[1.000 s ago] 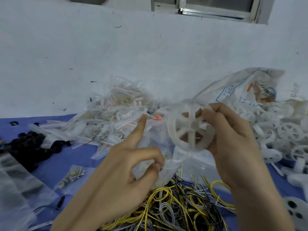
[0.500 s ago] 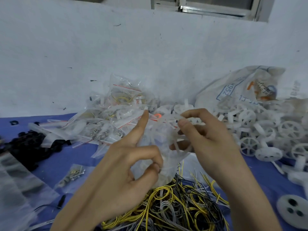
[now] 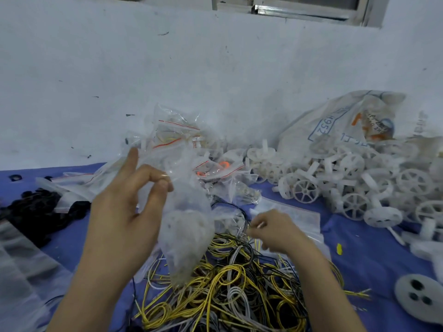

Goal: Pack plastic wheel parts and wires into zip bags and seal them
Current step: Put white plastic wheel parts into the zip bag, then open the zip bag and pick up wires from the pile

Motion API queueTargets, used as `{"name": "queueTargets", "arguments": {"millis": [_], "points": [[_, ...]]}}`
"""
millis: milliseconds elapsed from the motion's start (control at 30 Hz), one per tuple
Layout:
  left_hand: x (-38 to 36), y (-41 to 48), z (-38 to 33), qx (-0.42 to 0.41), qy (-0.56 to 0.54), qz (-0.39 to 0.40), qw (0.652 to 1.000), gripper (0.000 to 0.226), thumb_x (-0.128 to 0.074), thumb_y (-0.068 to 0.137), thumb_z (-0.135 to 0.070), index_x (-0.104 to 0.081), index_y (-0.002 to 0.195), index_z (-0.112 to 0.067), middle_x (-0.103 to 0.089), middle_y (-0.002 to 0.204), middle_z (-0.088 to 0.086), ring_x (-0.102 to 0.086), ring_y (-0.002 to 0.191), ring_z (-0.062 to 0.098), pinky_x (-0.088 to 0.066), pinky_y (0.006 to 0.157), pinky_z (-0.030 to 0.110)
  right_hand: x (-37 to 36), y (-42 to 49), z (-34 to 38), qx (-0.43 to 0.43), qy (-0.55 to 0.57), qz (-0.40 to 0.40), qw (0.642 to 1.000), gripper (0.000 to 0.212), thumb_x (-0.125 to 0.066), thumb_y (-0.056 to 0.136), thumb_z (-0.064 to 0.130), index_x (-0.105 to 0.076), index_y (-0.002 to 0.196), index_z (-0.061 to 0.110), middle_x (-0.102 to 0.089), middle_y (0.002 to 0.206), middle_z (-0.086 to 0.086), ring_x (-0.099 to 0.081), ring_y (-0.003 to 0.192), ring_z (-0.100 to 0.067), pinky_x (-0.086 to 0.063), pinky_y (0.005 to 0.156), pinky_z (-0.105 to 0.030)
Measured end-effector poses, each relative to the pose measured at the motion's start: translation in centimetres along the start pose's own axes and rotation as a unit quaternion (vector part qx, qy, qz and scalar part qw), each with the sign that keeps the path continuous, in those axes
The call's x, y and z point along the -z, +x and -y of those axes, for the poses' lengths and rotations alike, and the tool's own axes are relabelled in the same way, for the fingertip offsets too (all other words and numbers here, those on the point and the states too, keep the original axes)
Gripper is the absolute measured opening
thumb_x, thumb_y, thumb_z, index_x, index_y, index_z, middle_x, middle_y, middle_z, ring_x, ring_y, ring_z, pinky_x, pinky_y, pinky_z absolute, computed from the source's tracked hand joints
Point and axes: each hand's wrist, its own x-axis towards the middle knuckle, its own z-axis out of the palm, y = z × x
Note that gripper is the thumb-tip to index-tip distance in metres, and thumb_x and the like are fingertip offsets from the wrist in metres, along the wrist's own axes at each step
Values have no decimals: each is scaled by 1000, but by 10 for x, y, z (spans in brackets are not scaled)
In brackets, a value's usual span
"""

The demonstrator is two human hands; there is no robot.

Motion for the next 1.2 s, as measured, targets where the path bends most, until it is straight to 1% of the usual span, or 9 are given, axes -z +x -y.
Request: {"name": "queueTargets", "arguments": {"millis": [133, 233, 333, 533, 633, 800, 967, 1100, 1200], "points": [[3, 1, 0, 22, -21, -16, 999, 19, -43, 76, -46, -57, 74, -32, -60, 102, -37, -22, 133, -17, -40, 81, 12, -24, 14, -7, -14, -36, 69, 997, 32, -68, 82, 8, -64, 114, 5, -58, 99, -10, -50, 63, -18, -46, 60, -25], [2, 2, 0, 39, -28, -9, 999, 12, -48, 80, -33, -57, 72, -32, -63, 96, -33, -23, 132, -17, -33, 82, -2, -28, 17, -9, -24, -41, 68, 997, 28, -70, 79, 4, -66, 106, 3, -56, 93, -9, -54, 69, -23, -44, 63, -28], [2, 2, 0, 47, -34, -3, 998, 14, -48, 81, -27, -58, 71, -30, -64, 92, -32, -24, 133, -15, -29, 80, -6, -25, 19, -11, -11, -8, -14, 1000, 23, -64, 81, 6, -64, 101, 17, -62, 106, -8, -59, 90, -25, -48, 72, -29], [4, 2, 0, 55, -45, 2, 997, 14, -49, 80, -28, -59, 70, -30, -64, 93, -32, -25, 132, -16, -28, 82, -6, 0, 11, -7, 28, 238, -104, 965, 49, -58, 90, 4, -47, 134, 22, -60, 86, -9, -59, 69, -23, -54, 66, -39], [3, 2, 1, 52, -30, 15, 998, 12, -50, 78, -29, -60, 71, -29, -59, 100, -42, -34, 129, -14, -37, 88, 11, 11, 4, -3, 59, 260, -153, 952, 47, -59, 91, 6, -47, 133, 23, -61, 94, -7, -62, 82, -27, -54, 76, -46], [-2, 0, -3, 5, 69, 50, 996, 14, -50, 83, -33, -61, 75, -28, -65, 89, -29, -60, 88, -2, -43, 73, 13, 32, -15, 7, 100, 337, -220, 910, 25, -59, 90, 6, -62, 113, 16, -60, 86, 2, -63, 78, -18, -56, 75, -42], [-8, -3, -13, -51, 98, 92, 990, 27, -58, 92, -11, -58, 97, -38, -60, 61, -4, -58, 69, 13, -42, 64, 16, 44, -41, 23, 154, 488, -103, 853, 19, -55, 90, 0, -64, 103, 11, -64, 71, -2, -63, 59, -12, -53, 54, -23], [-15, -9, -24, 26, 50, 168, 984, 11, -56, 82, -61, -63, 81, -54, -64, 80, -21, -57, 87, -4, -42, 70, 7, 44, -54, 35, 202, 488, -52, 848, 19, -55, 90, 0, -66, 101, 11, -64, 68, -2, -62, 62, -16, -52, 56, -26], [-19, -12, -24, 15, 88, 206, 975, 44, -46, 69, -79, -65, 93, -47, -54, 71, -18, -48, 80, -10, -34, 67, 4, 43, -60, 42, 225, 482, -37, 846, 20, -56, 88, 0, -67, 97, 14, -65, 71, -5, -62, 64, -17, -52, 57, -27]]}}
